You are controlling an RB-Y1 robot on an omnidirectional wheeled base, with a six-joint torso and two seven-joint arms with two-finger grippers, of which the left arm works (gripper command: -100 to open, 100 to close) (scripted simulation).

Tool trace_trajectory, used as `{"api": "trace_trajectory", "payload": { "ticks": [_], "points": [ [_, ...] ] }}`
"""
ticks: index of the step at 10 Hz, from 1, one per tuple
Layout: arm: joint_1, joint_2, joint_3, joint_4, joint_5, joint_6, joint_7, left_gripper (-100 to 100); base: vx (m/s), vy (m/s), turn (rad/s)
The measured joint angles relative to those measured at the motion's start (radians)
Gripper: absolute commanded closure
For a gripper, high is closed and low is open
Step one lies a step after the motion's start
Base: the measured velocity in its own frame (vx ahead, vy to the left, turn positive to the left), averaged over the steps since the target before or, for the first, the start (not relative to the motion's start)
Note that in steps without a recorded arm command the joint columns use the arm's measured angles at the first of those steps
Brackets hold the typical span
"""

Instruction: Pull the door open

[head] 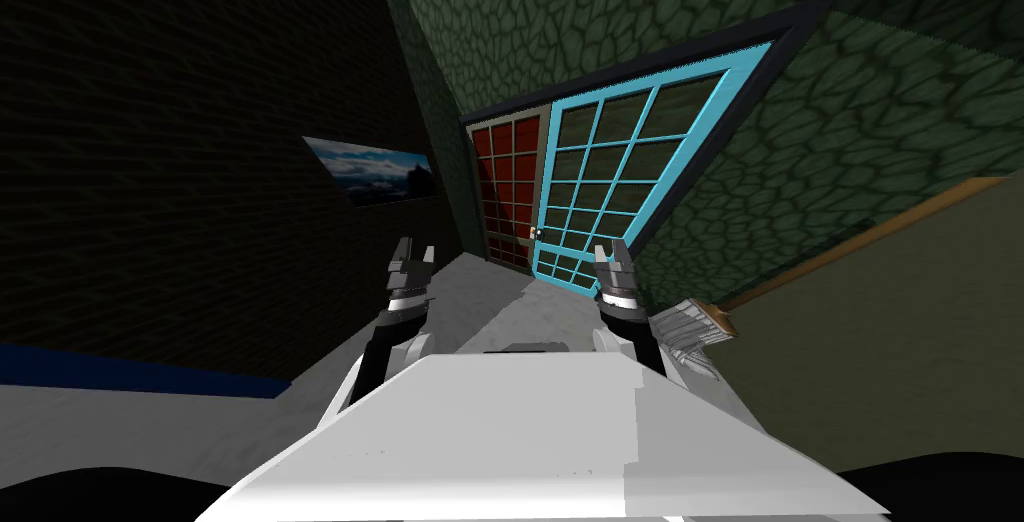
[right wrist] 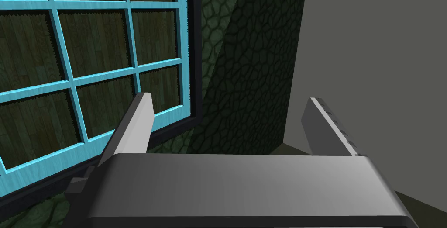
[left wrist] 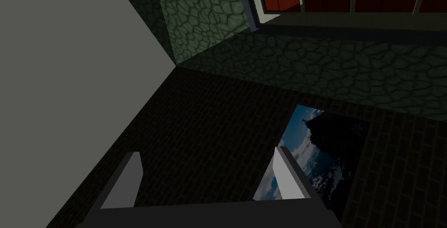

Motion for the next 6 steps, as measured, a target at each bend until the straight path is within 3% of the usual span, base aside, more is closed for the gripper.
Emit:
{"api": "trace_trajectory", "payload": {
  "ticks": [2, 6],
  "points": [
    [-0.015, 0.006, 0.003, 0.032, -0.011, -0.002, -0.027, -100, 0.099, -0.037, -0.028],
    [-0.037, 0.013, 0.005, 0.12, -0.04, -0.033, -0.096, -100, 0.131, -0.044, -0.031]
  ]
}}
